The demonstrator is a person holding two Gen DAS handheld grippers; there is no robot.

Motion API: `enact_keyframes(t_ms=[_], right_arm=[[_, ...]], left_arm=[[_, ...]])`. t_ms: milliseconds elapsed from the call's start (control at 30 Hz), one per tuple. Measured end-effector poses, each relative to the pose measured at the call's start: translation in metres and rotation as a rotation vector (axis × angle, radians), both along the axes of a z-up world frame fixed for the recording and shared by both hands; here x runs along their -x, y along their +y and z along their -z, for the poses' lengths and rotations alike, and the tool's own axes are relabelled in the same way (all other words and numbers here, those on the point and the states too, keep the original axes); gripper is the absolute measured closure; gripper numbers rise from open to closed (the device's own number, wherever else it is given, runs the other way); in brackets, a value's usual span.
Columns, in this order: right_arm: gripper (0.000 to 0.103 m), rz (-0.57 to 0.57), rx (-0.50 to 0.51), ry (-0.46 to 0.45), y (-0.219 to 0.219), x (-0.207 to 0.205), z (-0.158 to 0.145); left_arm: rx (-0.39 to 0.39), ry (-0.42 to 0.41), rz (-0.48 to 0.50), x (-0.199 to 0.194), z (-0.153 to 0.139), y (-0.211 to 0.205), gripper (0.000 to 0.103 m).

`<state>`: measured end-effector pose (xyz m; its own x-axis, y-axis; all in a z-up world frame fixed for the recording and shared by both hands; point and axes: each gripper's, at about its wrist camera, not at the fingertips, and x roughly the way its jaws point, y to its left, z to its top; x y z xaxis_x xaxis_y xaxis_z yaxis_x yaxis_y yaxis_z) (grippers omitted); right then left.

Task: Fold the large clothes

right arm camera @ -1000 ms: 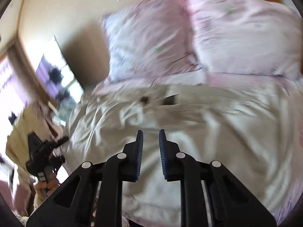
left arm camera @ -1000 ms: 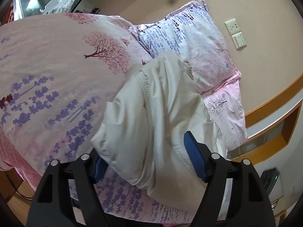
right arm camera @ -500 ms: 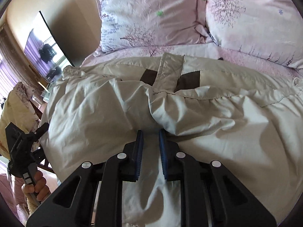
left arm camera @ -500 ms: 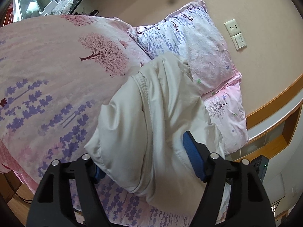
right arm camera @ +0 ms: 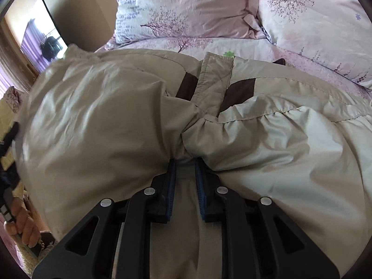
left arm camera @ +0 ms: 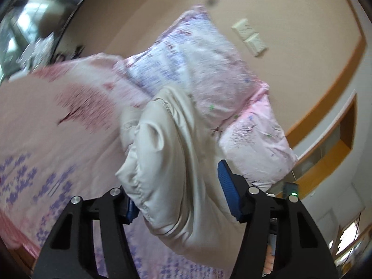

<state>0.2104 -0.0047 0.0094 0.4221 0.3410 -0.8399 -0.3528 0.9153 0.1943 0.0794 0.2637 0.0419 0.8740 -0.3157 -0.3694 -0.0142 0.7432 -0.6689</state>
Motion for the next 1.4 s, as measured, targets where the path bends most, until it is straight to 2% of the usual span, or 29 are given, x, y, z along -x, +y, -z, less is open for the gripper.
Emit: enact_keyframes(t_ms=[233, 500, 667, 767, 933, 1167, 1267, 1400], right_arm=[[0.084, 0.007, -0.008, 0.020, -0.005, -0.005, 0.006], [0.084, 0.009, -0.032, 0.045, -0.008, -0.010, 0.009], [0.085, -0.004, -0.021, 0.044, -0.007, -0.010, 0.006], [0.085, 0.005, -0.050, 0.059, -0.023, -0.006, -0.003], [0.085, 0.048, -0.092, 0.019, -0.050, 0.002, -0.022], [0.085, 0.045, -0.059, 0.143, -0.036, -0.036, 0.000], [0.087, 0.020, -0.098, 0.170, -0.041, -0.040, 0.000], [0.087, 0.037, -0.149, 0.077, -0.078, -0.013, -0.024]], left_arm=[[-0.082, -0.154, 0.105, -0.005, -0.041, -0.040, 0.044], [-0.119, -0.235, 0.203, -0.014, -0.064, -0.079, 0.043], [-0.140, -0.266, 0.264, -0.018, -0.073, -0.107, 0.041], [-0.152, -0.281, 0.294, -0.019, -0.079, -0.119, 0.041], [-0.157, -0.292, 0.327, -0.021, -0.082, -0.131, 0.041], [-0.178, -0.297, 0.384, -0.028, -0.083, -0.160, 0.041], [-0.176, -0.295, 0.412, -0.032, -0.081, -0.173, 0.040], [-0.170, -0.313, 0.463, -0.030, -0.082, -0.187, 0.040]])
